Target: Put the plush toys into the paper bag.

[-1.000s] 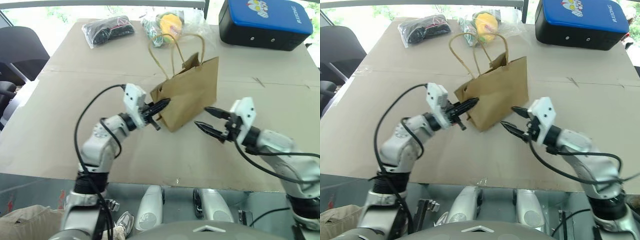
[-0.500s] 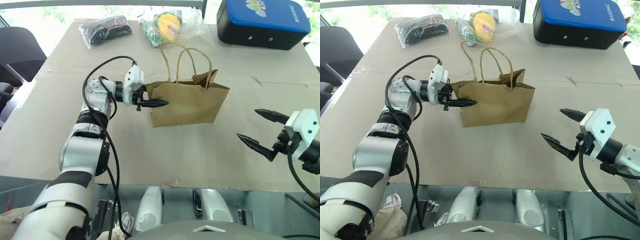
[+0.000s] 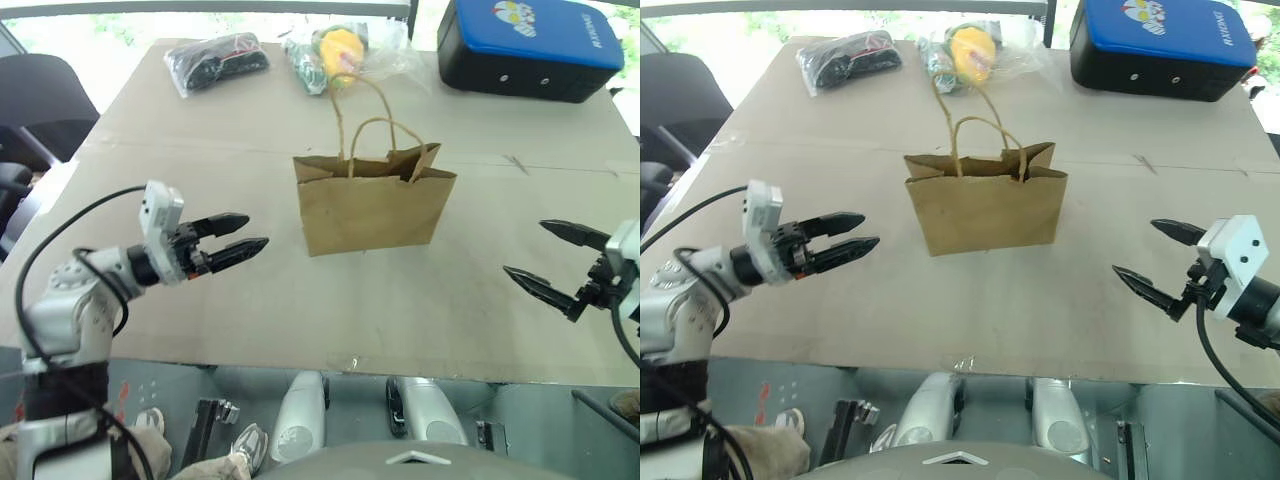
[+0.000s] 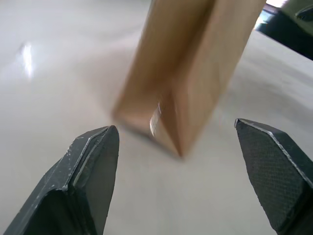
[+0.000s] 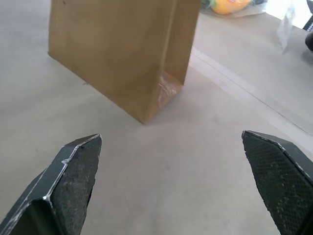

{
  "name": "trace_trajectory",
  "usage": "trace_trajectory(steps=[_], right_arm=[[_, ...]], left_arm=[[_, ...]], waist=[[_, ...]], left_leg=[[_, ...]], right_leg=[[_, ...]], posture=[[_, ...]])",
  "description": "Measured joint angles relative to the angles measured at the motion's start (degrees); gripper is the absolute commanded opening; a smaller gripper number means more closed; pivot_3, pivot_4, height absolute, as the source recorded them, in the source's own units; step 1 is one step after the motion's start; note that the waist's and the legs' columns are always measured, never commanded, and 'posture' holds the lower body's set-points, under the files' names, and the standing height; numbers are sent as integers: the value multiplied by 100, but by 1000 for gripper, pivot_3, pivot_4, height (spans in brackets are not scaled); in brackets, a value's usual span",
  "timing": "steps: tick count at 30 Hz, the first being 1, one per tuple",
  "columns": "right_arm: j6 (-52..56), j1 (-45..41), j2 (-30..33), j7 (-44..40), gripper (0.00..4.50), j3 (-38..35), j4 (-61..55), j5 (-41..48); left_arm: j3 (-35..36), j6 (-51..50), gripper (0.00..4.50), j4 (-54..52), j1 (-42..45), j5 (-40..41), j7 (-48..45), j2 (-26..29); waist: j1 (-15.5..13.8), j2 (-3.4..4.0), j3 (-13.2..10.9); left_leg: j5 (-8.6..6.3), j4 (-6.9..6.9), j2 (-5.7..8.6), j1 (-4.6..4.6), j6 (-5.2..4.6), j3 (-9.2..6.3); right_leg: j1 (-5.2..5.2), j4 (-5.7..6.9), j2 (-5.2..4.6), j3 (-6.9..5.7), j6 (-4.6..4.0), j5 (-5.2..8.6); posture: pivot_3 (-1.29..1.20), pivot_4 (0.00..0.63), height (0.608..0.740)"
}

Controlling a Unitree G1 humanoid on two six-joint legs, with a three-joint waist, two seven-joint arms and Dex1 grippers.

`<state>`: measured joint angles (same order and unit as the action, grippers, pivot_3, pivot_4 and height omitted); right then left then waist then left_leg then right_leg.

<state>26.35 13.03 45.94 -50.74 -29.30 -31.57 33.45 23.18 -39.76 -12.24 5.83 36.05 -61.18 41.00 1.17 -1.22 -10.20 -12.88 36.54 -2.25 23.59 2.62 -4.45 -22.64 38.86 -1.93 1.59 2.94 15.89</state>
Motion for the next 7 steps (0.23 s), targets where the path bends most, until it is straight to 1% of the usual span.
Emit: trace_trajectory(steps=[2,3,4,6,7], right_arm=[[-87,21,39,-76,4500,-41,119,-68],[-186,81,42,-112,4500,-57,192,-148],[-189,90,42,-114,4500,-57,208,-153],[-202,213,16,-127,4500,-58,365,-165],[-202,248,-11,-134,4500,-57,392,-166]], left_arm=[[208,-126,4152,-581,-410,179,342,-102],[391,-121,4152,-1008,-912,248,593,-269],[391,-123,4152,-1024,-943,247,607,-281],[425,-83,4152,-1316,-1429,262,845,-484],[425,-81,4152,-1355,-1490,275,886,-522]], waist=[[-78,-1,1],[-68,1,5],[-70,1,5],[-57,-1,6],[-61,-1,6]], left_leg=[[0,5,1,-2,0,-2],[0,5,1,-11,0,11],[0,4,2,-15,0,13],[0,3,2,-19,0,13],[0,2,2,-22,0,12]], right_leg=[[6,-2,1,-2,-1,0],[14,-5,0,12,-1,1],[18,-5,0,13,0,1],[21,-7,1,14,-1,1],[22,-6,2,14,-1,1]], posture=[[0,150,740],[0,150,740],[0,150,740],[0,150,740],[0,150,740]])
